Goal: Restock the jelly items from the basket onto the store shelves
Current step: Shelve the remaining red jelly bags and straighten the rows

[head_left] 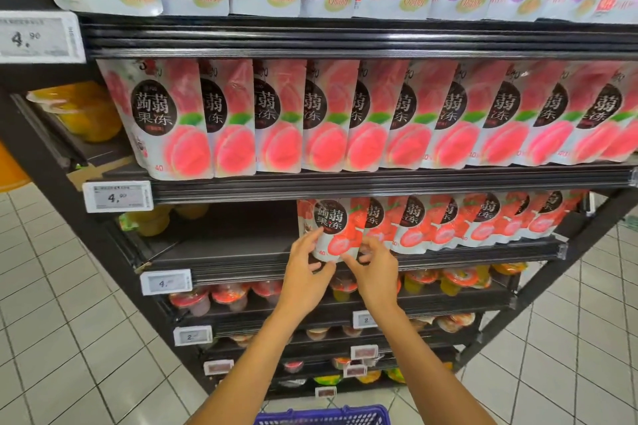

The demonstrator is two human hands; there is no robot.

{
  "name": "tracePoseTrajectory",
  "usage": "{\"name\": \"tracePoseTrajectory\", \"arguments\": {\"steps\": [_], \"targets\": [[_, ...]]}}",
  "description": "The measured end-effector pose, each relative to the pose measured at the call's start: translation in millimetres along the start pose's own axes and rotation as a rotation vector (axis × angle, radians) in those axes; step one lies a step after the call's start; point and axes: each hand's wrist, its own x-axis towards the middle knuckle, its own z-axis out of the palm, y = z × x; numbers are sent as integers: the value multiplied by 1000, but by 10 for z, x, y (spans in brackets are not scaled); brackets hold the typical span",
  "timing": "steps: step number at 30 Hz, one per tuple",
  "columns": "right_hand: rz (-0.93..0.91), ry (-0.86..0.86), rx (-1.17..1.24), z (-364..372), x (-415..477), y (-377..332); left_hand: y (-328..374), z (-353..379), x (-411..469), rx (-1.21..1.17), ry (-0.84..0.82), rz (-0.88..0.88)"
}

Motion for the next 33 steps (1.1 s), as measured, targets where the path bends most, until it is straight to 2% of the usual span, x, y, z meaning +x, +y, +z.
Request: {"name": "tracePoseTrajectory", "arguments": {"steps": [8,13,22,26,33], "targets": [[137,112,34,107,36,-6,0,19,49,-32,0,-27],[176,120,62,114,-1,107,-7,-1,31,-45,3,-46],[102,102,93,72,-255,364,-210,-12,-242,-11,77,-109],[164,-38,40,147,-492,678,-630,30,-521,-58,80,-314],[354,-474,-75,541,-1161,1727,-2038,186,-1363,-206,239,-832]]}}
